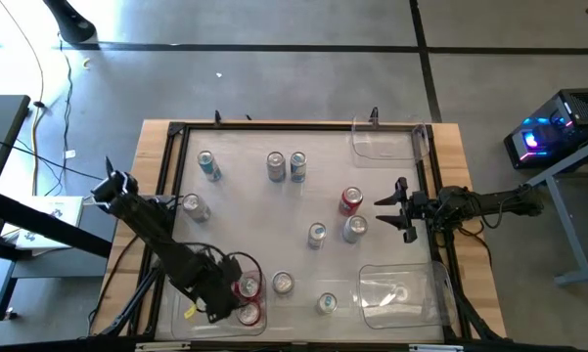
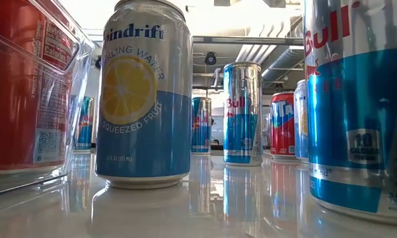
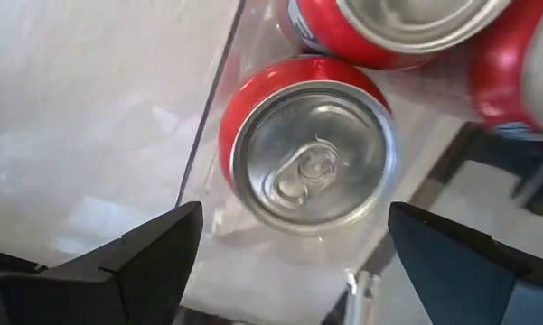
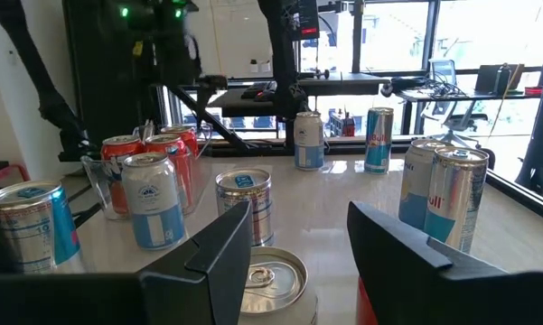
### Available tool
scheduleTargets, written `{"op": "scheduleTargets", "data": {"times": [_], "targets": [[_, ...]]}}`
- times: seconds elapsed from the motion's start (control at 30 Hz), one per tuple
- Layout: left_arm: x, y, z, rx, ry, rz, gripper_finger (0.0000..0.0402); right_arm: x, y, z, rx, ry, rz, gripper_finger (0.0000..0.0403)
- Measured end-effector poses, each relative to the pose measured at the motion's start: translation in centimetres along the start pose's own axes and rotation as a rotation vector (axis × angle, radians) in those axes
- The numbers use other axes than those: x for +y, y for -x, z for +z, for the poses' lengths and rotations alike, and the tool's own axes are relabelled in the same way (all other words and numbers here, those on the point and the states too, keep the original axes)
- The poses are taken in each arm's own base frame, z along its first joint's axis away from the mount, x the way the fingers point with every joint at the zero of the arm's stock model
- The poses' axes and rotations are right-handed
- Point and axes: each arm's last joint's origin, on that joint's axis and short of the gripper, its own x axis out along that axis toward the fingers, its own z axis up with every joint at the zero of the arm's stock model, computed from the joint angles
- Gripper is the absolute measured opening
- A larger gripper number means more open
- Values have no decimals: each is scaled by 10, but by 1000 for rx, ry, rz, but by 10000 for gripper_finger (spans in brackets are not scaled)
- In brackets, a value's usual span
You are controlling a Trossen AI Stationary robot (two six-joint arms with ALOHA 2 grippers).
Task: Sort soda cans
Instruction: Put the orange soda can into the bottom left transparent bin
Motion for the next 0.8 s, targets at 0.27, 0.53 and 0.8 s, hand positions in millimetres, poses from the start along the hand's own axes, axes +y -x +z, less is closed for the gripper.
{"op": "scheduleTargets", "data": {"times": [0.27, 0.53, 0.8], "targets": [[33, 65, -1, -588, -35, 18, 349, 0, 0, 0, 0, 0, 0, 179], [52, 92, 19, -1191, -137, 314, 349, 0, 0, 0, 0, 0, 0, 179], [65, 33, 82, -1262, -253, 112, 349, 0, 0, 0, 0, 0, 0, 179]]}}
